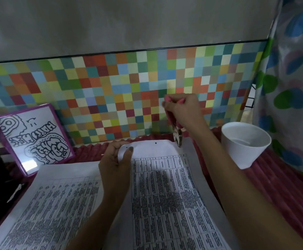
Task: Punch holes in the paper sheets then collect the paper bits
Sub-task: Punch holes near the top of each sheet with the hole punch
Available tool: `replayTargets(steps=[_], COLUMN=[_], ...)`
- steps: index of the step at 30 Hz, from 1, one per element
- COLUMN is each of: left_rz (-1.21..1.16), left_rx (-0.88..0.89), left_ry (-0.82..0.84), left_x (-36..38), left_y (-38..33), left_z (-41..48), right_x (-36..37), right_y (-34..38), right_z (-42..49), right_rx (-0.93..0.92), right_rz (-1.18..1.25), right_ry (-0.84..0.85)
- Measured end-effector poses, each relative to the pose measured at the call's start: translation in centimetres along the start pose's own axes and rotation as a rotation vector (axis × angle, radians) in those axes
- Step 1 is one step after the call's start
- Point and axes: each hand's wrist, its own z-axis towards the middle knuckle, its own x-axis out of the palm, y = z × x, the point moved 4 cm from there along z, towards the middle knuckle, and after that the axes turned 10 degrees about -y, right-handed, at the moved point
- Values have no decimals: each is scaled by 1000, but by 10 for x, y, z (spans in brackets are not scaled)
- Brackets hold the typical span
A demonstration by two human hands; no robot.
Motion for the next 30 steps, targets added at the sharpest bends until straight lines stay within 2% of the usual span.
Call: replayTargets(steps=[5,7,11,13,15,19,20,21,22,24,27,28,30], left_rz=[45,45,21,-11,-36,-8,29,65,94,112,165,184,178], left_rx=[-77,-121,-147,-153,-197,-315,-291,-197,-50,192,237,230,266], left_ry=[-32,-43,-38,-15,19,85,93,100,126,283,603,671,707], left_x=[-5,-6,-5,-5,-4,-4,-4,-4,-1,15,50,60,72], left_y=[21,30,31,30,34,43,41,36,26,5,-18,-23,-31], left_z=[6,7,9,10,12,12,14,19,24,29,27,25,21], right_x=[6,2,-10,-14,-17,-17,-17,-16,-15,-12,-10,-10,-13], right_y=[12,14,11,11,10,12,14,15,16,17,15,15,13], right_z=[-11,-10,-1,1,2,1,-1,-2,-2,-2,0,1,1], right_rx=[-74,-48,-40,-4,38,48,52,59,64,55,53,56,65], right_rz=[-158,-98,78,147,179,192,215,246,269,287,313,320,320], right_ry=[177,121,-216,-302,-300,-148,-106,-73,-54,-33,-26,-27,-40])
